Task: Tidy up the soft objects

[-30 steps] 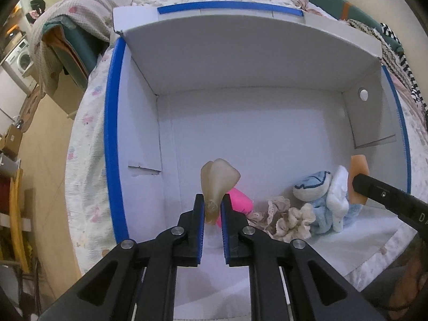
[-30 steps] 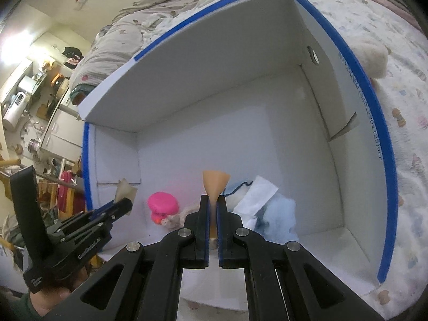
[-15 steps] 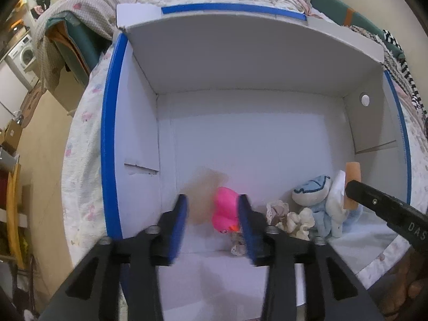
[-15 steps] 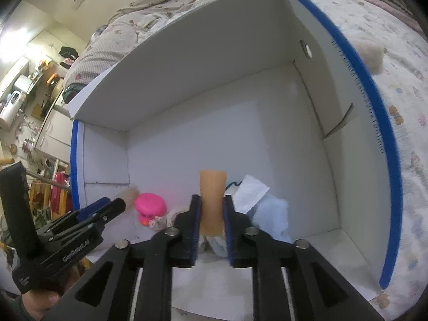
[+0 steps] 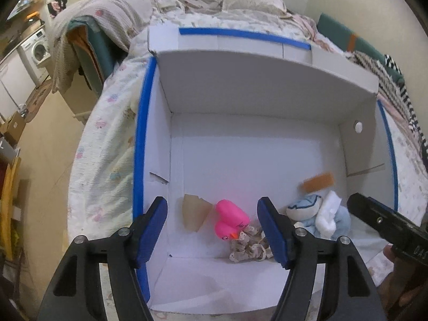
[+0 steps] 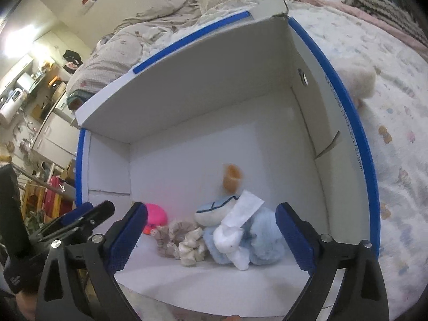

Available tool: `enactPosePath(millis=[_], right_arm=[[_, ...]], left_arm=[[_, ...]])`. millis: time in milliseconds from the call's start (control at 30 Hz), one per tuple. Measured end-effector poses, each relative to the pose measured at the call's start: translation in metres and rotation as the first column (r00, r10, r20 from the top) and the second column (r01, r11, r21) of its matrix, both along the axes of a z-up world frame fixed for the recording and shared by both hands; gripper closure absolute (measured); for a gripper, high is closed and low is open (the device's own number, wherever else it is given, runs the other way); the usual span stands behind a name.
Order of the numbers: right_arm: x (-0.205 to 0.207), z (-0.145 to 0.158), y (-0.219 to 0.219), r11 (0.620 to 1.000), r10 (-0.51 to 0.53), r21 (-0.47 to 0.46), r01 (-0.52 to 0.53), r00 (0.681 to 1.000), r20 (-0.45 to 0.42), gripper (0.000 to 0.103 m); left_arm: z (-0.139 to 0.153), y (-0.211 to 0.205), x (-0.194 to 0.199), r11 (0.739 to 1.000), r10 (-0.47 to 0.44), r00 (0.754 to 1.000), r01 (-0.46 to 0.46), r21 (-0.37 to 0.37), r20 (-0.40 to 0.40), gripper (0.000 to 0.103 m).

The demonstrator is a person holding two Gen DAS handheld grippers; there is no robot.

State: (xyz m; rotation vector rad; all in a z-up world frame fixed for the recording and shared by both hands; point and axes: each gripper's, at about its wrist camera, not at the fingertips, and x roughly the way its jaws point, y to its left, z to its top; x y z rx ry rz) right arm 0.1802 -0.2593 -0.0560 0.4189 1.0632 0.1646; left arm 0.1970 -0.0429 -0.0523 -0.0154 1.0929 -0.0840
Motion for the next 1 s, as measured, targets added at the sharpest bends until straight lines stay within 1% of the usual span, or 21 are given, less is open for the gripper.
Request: enactPosePath(millis=[100, 133, 233, 300, 367, 400, 600, 700, 900, 1000], right_arm=[[-0.003, 0.006, 0.002, 1.0, 0.003, -0.015, -0.003, 1.0, 0.024, 0.0], [-0.004, 0.008, 0.003, 1.0, 0.003, -0.019, -0.003, 0.999, 0.032, 0.0], [-0.008, 0.013, 0.005, 1.0, 0.007, -0.02, -0.006, 0.999, 0.049, 0.0], [-0.013, 0.016, 0.007, 1.0, 0.011, -0.027, -0.01, 0.998, 0.059, 0.0], [-0.018, 0.02, 0.009, 0.999, 0.013, -0.03, -0.011, 0.997, 0.071, 0.0], [-0.021, 0.021, 0.009, 1.0, 0.013, -0.028, -0.011, 0.997, 0.075, 0.0], [-0.044, 0.036, 0.009, 1.0, 0.006, -0.03, -0.002, 0.993, 0.115, 0.0], [-0.055, 0.045, 0.01, 0.999, 0.007, -0.053, 0.001, 0.989, 0.145, 0.0], [-0.077, 0.071, 0.015, 0.994, 0.013, -0.111, 0.01, 0.98, 0.201, 0.0], [-0.087, 0.085, 0.017, 0.993, 0.01, -0.118, 0.018, 0.973, 0.232, 0.0]], left_arm=[[0.008, 0.002, -0.007, 0.999, 0.027, 0.999, -0.028, 0.035, 0.036, 0.036], [0.009, 0.004, -0.009, 0.999, 0.034, 0.999, -0.035, 0.037, 0.041, 0.036], [0.012, 0.008, -0.016, 0.999, 0.043, 0.998, -0.044, 0.006, 0.038, 0.036], [0.018, 0.009, -0.023, 0.999, 0.043, 0.998, -0.043, 0.003, 0.051, 0.036], [0.024, 0.008, -0.031, 0.998, 0.044, 0.996, -0.047, 0.036, 0.084, 0.036], [0.026, 0.008, -0.035, 0.998, 0.038, 0.994, -0.042, 0.038, 0.099, 0.036], [0.036, 0.018, -0.053, 0.999, 0.049, 0.993, -0.051, 0.017, 0.11, 0.036], [0.042, 0.023, -0.065, 0.997, 0.066, 0.989, -0.069, 0.017, 0.132, 0.036], [0.059, 0.035, -0.091, 0.995, 0.098, 0.979, -0.099, -0.006, 0.179, 0.036], [0.068, 0.038, -0.106, 0.995, 0.096, 0.971, -0.096, -0.014, 0.219, 0.03]])
